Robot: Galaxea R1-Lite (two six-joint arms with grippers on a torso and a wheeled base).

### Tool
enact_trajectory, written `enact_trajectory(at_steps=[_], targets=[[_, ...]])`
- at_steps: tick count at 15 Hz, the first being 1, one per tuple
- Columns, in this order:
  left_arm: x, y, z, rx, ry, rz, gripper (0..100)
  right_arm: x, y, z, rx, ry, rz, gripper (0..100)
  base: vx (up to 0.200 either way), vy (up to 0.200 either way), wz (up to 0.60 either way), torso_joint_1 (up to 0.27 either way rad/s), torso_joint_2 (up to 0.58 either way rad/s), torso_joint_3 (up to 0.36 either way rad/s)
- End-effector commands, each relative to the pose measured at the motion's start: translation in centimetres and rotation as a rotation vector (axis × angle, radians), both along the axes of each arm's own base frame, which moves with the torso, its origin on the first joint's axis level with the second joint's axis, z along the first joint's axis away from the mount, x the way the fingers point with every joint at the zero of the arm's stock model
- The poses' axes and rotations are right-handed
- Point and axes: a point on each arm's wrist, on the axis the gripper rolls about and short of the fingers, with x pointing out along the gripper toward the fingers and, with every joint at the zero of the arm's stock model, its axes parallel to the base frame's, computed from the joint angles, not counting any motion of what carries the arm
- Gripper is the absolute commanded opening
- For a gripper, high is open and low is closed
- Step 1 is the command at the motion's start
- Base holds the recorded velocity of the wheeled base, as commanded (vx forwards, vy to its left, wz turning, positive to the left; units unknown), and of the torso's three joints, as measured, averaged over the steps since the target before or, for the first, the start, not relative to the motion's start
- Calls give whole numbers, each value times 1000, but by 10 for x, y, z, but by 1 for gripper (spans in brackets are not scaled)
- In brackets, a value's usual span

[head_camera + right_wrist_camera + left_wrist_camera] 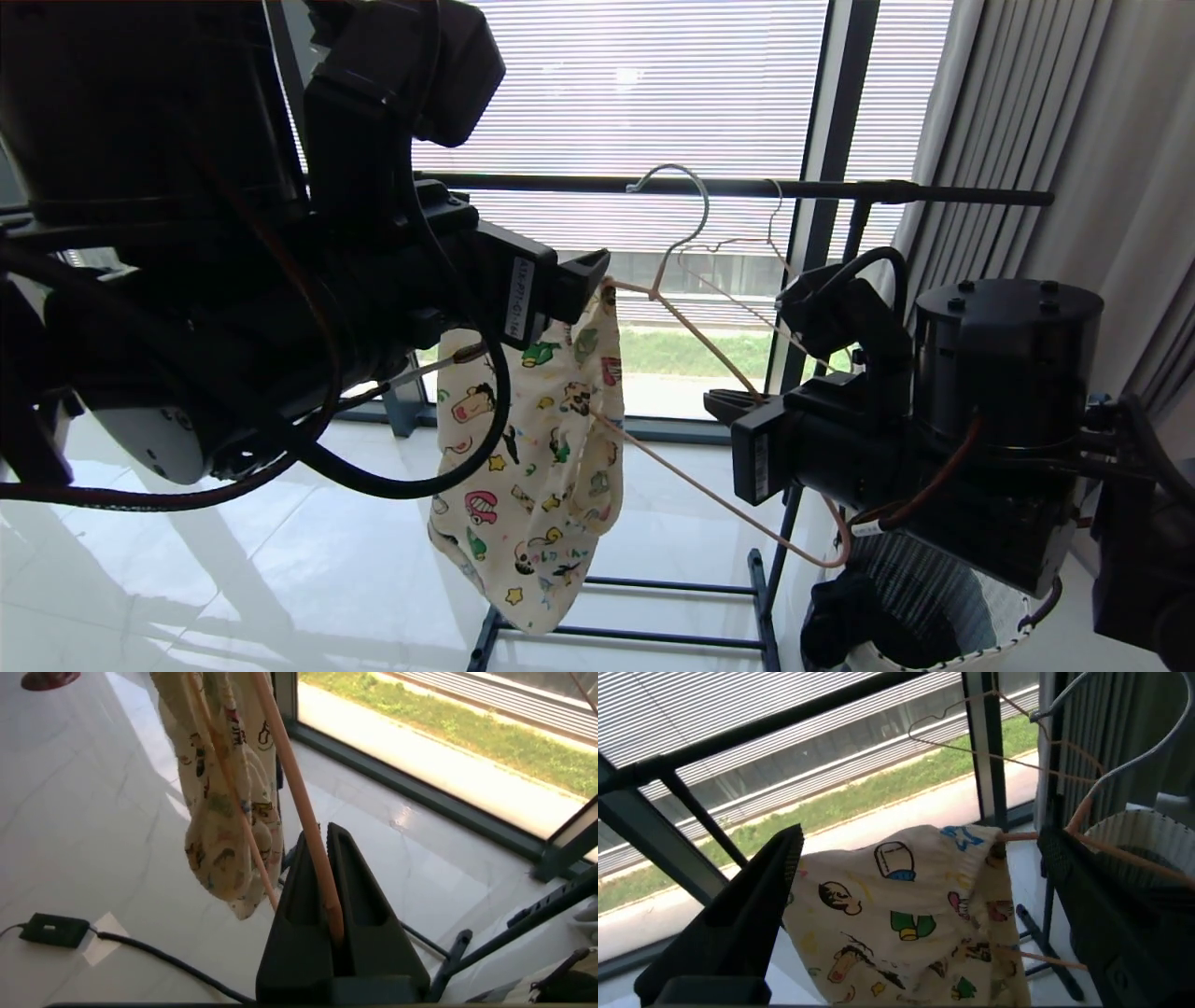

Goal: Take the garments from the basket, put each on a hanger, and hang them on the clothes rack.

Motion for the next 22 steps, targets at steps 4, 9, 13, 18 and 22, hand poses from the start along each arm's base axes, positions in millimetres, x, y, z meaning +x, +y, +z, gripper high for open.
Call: enact_trajectory(at_steps=[4, 9, 13, 18, 22], targets=[[-14, 25, -7, -4, 14, -56, 100, -13, -21, -5, -47, -34, 41, 0, 0, 0, 0, 0, 0, 0], [-56, 81, -46, 28, 80, -355, 100, -39, -80, -22, -157, -93, 261, 0, 0, 0, 0, 0, 0, 0], [-63, 80, -80, 138, 137, -592, 100, -52, -91, -39, -215, -88, 353, 0, 0, 0, 0, 0, 0, 0], [-52, 68, -115, 249, 225, -726, 100, -63, -93, -45, -246, -115, 430, 0, 0, 0, 0, 0, 0, 0], [-40, 58, -124, 265, 277, -732, 100, -69, -86, -45, -245, -120, 475, 0, 0, 0, 0, 0, 0, 0]])
